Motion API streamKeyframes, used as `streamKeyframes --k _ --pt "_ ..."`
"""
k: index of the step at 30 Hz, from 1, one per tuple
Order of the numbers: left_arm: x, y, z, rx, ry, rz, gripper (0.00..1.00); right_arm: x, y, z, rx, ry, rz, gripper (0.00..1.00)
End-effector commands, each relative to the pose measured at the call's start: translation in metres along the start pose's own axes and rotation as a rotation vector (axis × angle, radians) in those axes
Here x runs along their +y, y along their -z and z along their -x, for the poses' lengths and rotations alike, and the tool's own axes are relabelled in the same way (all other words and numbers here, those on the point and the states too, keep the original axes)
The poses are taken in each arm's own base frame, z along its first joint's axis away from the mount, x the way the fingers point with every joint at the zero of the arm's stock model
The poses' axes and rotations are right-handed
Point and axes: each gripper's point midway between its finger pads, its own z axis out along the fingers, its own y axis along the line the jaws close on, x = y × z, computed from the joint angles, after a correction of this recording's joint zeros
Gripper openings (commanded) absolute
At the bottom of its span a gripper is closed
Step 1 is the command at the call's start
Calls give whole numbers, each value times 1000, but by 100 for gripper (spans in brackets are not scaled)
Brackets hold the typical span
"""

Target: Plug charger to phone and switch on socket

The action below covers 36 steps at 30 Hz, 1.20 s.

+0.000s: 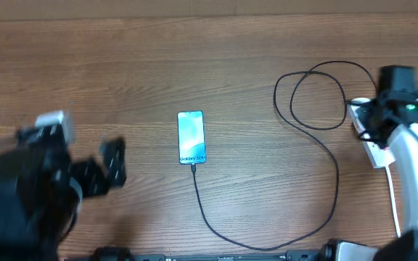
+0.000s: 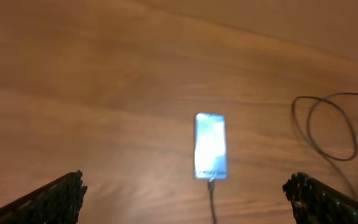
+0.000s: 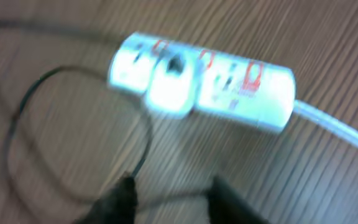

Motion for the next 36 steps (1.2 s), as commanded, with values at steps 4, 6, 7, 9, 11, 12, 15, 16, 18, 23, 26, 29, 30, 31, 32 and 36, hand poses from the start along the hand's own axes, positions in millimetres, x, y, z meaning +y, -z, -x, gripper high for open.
streamKeyframes --k 4,6,7,9,11,12,15,16,18,23,26,29,30,31,32,36 --pt "47 34 -40 18 20 219 100 -52 -60 19 143 -36 -122 5" --pt "52 36 -48 40 17 244 100 -61 -79 20 183 -39 -128 4" --pt "53 37 -50 50 16 246 100 -63 -88 20 208 -44 -116 4" --pt "52 35 -51 62 17 242 100 -60 -104 18 247 -63 -81 4" --pt "53 35 -53 71 15 247 100 -53 -116 16 271 -32 -33 4" --pt "54 35 -56 82 14 250 100 -50 -121 15 277 -18 -24 4" --pt "54 35 -56 83 15 250 100 -47 -130 15 283 -13 -23 4" --pt "54 35 -56 81 15 249 100 -46 -131 16 283 -13 -23 4" --pt "53 35 -55 78 16 248 100 -42 -132 24 271 -12 -16 4" --pt "53 34 -55 77 16 248 100 -31 -121 45 240 -4 5 4" --pt "54 34 -53 72 15 250 100 -25 -117 50 228 13 16 4" --pt "54 34 -53 72 15 251 100 -23 -117 50 226 20 19 4" --pt "54 34 -53 71 15 251 100 -23 -117 50 224 20 19 4" --pt "54 34 -53 71 15 251 100 -23 -117 50 222 20 16 4" --pt "54 34 -53 72 15 250 100 -25 -117 51 216 21 5 4" --pt "54 34 -53 72 15 250 100 -41 -118 55 193 19 -71 4"
